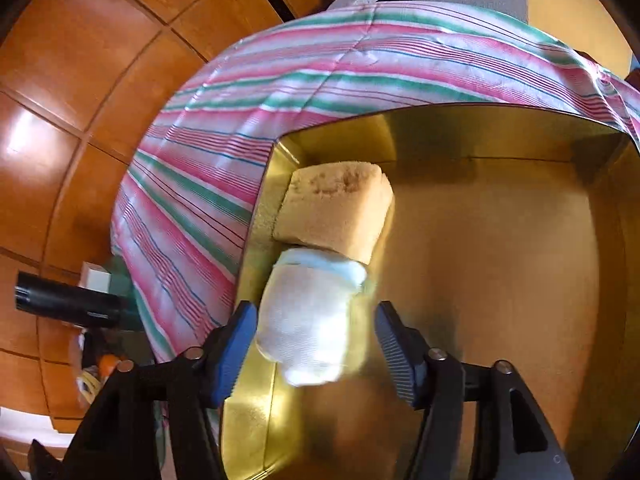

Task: Organize objects
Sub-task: 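Lower the white knitted roll into the gold tray and open the right tool, then move the left tool to the large yellow sponge and grasp it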

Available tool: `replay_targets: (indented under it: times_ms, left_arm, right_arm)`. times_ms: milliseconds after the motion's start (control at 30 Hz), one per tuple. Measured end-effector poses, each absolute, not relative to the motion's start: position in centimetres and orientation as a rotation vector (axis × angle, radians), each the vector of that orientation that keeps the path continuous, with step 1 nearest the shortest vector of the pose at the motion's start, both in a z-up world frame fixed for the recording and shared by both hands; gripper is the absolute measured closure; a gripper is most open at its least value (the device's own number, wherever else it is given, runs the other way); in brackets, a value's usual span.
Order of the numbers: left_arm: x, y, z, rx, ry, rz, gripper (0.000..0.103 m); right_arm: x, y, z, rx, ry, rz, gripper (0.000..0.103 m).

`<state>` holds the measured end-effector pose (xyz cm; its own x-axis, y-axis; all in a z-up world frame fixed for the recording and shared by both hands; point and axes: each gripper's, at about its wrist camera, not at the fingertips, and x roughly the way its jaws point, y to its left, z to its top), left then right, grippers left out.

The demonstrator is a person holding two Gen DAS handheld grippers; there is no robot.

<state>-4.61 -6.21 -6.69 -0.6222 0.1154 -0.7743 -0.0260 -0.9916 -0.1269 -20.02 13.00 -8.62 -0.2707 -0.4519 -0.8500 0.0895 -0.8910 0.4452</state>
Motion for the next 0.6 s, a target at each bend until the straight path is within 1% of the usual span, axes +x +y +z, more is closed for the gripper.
replay_targets:
  times_ms: [333,600]
  left_arm:
    - [-3.8,-5.0,-5.1,-1.252,-0.098,2.772,0.029]
    - [-2.7,-2.9,-3.5,-1.190,-0.027,2.764,0.029]
  right_arm:
    - [-14.8,15.9,-5.0,1.487,-0.233,-2.445,0.038]
    - [-9.3,21.0,-3.5,1.408,-0.144,-2.611,0.038]
